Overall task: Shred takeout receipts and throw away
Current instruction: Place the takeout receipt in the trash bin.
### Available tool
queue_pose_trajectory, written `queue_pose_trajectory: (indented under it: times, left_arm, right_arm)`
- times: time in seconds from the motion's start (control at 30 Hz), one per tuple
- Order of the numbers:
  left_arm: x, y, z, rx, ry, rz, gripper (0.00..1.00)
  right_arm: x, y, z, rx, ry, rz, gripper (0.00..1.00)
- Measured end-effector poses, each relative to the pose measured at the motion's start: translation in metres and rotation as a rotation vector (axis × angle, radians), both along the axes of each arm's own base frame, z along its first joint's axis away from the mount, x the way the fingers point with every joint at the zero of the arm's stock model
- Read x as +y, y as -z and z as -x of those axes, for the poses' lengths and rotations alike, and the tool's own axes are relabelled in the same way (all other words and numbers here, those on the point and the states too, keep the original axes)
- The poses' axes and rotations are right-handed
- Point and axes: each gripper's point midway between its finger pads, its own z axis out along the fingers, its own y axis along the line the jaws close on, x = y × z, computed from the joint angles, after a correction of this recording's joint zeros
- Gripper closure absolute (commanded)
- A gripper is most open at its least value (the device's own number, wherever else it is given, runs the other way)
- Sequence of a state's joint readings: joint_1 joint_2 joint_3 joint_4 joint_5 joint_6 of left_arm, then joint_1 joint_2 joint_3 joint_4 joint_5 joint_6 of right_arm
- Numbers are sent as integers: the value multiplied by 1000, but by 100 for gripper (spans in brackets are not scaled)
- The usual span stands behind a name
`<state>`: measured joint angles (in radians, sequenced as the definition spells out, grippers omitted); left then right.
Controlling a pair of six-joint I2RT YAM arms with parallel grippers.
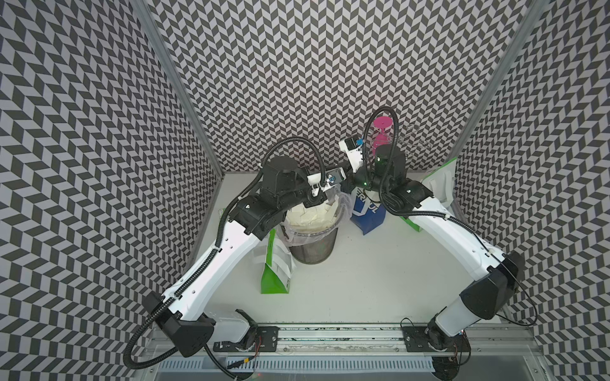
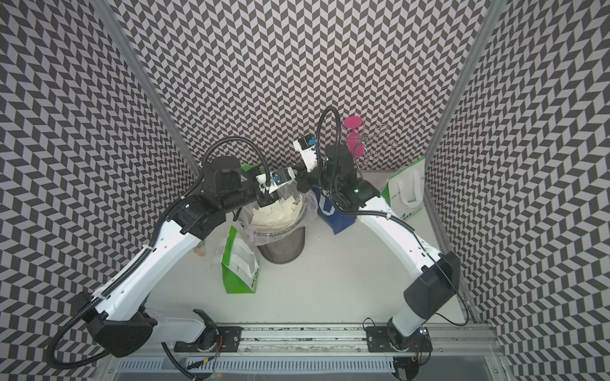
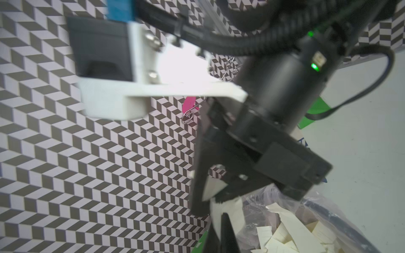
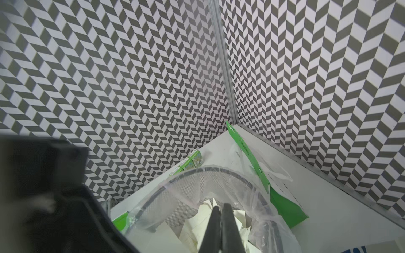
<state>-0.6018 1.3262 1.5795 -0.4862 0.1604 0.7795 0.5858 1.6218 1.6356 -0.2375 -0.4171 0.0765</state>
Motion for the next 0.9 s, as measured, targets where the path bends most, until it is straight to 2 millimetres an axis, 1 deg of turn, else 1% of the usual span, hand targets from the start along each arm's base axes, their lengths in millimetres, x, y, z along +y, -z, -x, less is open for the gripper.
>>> queue_pose_trajectory:
  times: [0.1,0.17,0.23,0.3,0.37,0.4,0.47,0.5,0.53,0.57,0.6,0.67,0.7,0.77,0.83,0.9]
  left_arm:
    - [24,-22,2,-16,-28,95,100]
    - [40,-38,4,-31,-48,151,100]
    - [51,-47,5,-29,-65,197,100]
    - [55,-49,7,-3,-62,231,100]
    - [50,-39,9,63,-44,258,100]
    - [48,-31,9,103,-37,267,100]
    - [41,-6,9,219,-22,285,100]
    - [38,7,9,275,-20,289,100]
    - [36,25,9,348,-21,296,100]
    - [34,41,10,408,-26,298,96]
    - [33,56,12,462,-31,299,91]
    - [33,84,16,570,-52,300,63]
    - [33,93,18,606,-62,299,53]
    - [35,102,20,658,-85,305,39]
    - [38,102,19,681,-105,314,27]
    - [40,97,15,685,-124,323,20]
  right_arm:
    - [-3,31,-3,54,12,38,100]
    - [-6,47,-4,84,15,55,100]
    - [-6,56,-2,101,5,57,100]
    - [-4,58,-1,105,-18,42,100]
    - [2,51,6,97,-70,8,100]
    - [5,47,9,89,-94,-6,95]
    - [11,38,17,71,-155,-39,79]
    - [12,35,20,60,-176,-46,72]
    - [14,33,23,56,-200,-53,65]
    - [15,31,27,50,-222,-57,59]
    - [16,30,29,42,-236,-59,54]
    - [17,28,32,28,-259,-58,48]
    - [18,28,32,21,-265,-56,47]
    - [17,25,34,11,-272,-47,46]
    - [16,16,34,-10,-273,-40,44]
    - [12,3,31,-38,-266,-41,39]
